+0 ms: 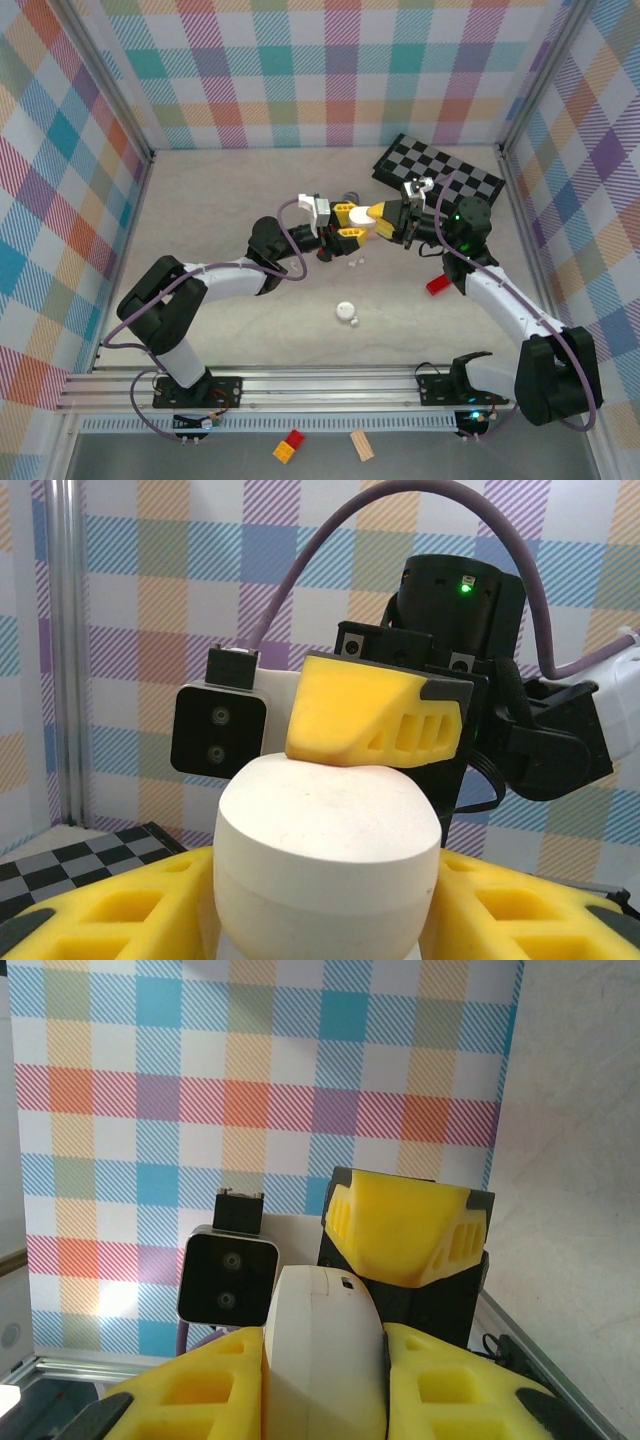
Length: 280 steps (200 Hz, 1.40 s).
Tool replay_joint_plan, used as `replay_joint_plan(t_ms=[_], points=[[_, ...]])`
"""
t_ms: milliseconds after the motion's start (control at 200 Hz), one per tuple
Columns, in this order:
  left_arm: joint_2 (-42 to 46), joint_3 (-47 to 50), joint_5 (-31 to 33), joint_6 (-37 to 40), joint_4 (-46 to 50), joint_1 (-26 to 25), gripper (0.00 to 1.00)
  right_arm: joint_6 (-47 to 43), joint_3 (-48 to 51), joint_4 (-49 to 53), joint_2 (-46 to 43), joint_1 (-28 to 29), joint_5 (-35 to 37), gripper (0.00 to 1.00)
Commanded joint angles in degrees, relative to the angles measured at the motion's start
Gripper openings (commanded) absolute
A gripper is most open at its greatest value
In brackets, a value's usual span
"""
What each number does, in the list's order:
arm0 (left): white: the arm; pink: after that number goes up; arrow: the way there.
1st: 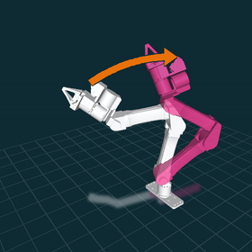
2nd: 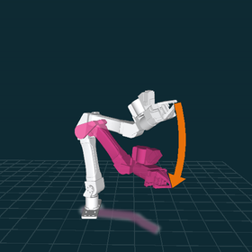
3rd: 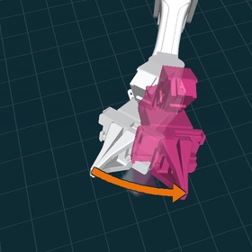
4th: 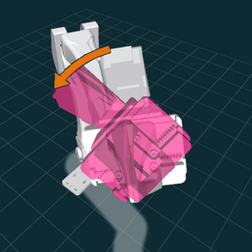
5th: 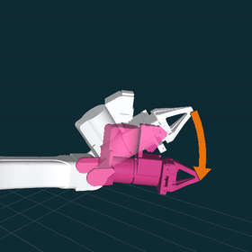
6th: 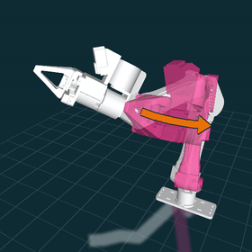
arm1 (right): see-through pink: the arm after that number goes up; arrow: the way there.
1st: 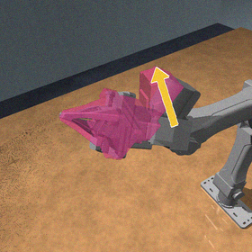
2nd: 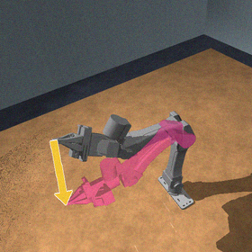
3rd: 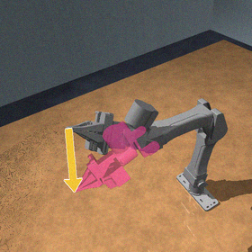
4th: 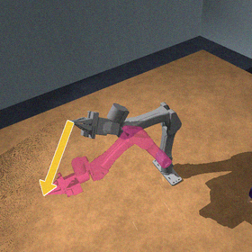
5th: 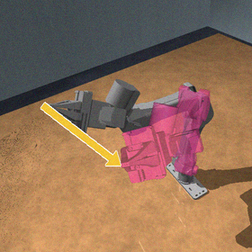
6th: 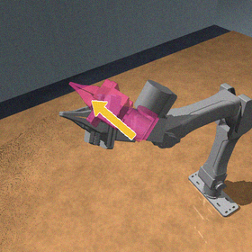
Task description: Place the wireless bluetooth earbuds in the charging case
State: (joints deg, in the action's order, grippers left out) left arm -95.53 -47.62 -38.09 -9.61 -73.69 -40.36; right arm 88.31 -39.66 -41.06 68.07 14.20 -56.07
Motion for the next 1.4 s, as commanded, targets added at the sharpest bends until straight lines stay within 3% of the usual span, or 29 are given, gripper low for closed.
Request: replay_joint_plan(t_ms=[0,200,460,690,860,1020,1270,1395], points=[[0.16,-1.73,-1.02,-0.59,-2.6,-0.59,0.53,0.37,0.02,-2.52,0.3,-0.22,-0.53,0.17],[-0.07,-1.68,-1.18,-0.84,-2.62,-0.6,0.53,0.46,0.2,-2.91,0.48,-0.22,-0.64,0.16],[-0.36,-1.73,-1.66,-0.6,-2.61,-0.58,0.43,0.81,0.22,-3.24,0.48,-0.22,-0.6,0.18],[0.16,-1.14,-1.85,-0.32,-2.51,-0.53,0.34,-2.59,-0.76,1.49,-0.33,-0.22,0.11,0.42],[1.0,-0.22,-2.15,-0.33,-2.48,-0.49,0.33,-13.98,-4.23,16.67,-3.51,-0.22,1.54,0.6],[1.66,1.05,-3.21,-1.26,-2.49,-0.19,0.32,-33.49,-8.95,36.95,-8.57,-0.22,8.2,0.8],[3.01,3.09,-6.68,-4.2,-2.58,0.28,0.31,-63.42,-16.05,59.82,-13.0,1.32,18.86,0.84],[3.93,3.8,-7.45,-5.67,-2.51,0.67,0.31,-72.75,-15.77,63.38,-16.81,3.26,21.33,0.86]])
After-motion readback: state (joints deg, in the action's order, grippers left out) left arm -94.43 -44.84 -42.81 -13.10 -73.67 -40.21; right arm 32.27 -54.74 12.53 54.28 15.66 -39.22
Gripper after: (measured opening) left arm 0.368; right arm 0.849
